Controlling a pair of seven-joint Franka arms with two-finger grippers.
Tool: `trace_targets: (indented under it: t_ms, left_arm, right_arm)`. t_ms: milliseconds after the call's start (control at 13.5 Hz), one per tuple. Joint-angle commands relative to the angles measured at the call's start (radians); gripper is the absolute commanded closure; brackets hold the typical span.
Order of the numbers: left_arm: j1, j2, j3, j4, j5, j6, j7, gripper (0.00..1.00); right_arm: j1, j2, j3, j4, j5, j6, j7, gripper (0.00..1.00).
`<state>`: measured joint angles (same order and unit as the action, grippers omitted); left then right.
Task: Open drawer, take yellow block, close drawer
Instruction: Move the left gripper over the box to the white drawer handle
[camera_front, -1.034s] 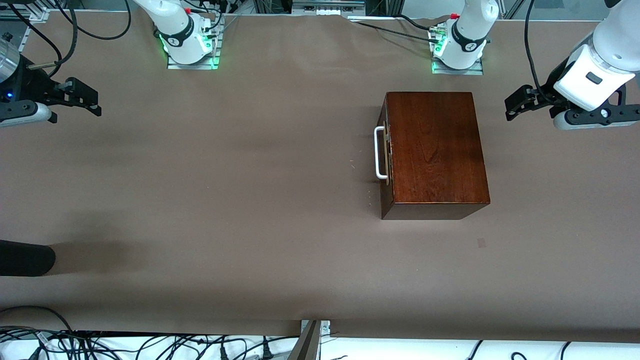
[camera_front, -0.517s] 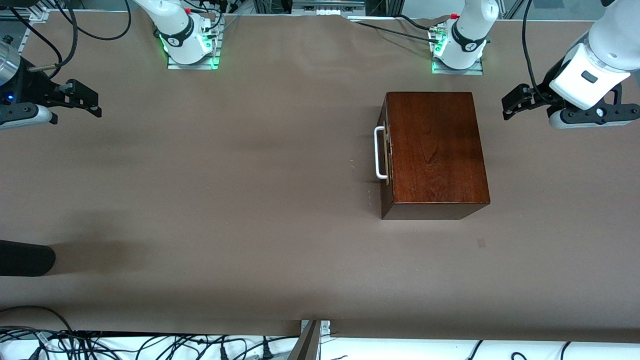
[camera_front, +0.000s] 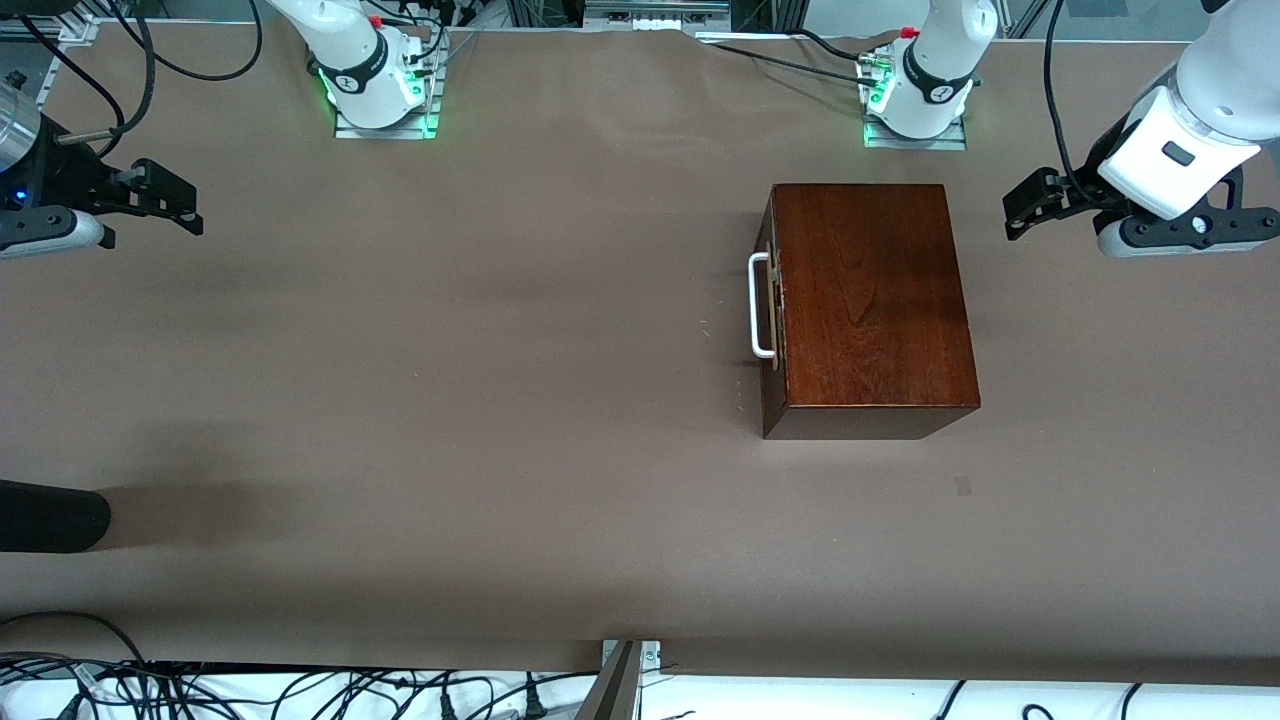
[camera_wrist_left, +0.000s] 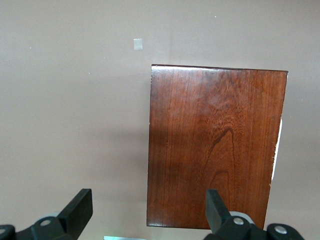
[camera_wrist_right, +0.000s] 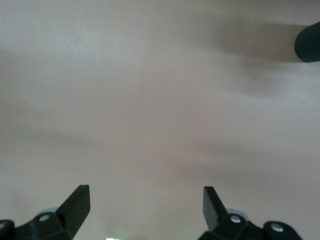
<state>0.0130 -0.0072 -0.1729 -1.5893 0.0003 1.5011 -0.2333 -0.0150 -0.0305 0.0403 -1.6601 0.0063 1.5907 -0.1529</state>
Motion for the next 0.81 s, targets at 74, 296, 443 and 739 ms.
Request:
trace_targets:
  t_ms: [74,296,443,739]
  left_arm:
    - [-0.005,-0.002,-0.002,0.014,-0.005,-0.007,0.006,0.00]
    - [-0.010,0.009,-0.036,0.032,-0.002,-0.006,-0.012,0.00]
    - [-0.060,0.032,-0.036,0.058,-0.002,-0.006,-0.053,0.00]
    - [-0.156,0.091,-0.068,0.063,-0.002,-0.001,-0.208,0.00]
  right_arm:
    - [-0.010,0.004,0.006,0.011,0.007,-0.011,0.004,0.00]
    - [-0.010,0.004,0.006,0.011,0.007,-0.011,0.004,0.00]
    - [-0.010,0.004,0.006,0.011,0.007,-0.011,0.004,0.00]
    - [-0.010,0.004,0.006,0.010,0.007,-0.011,0.004,0.00]
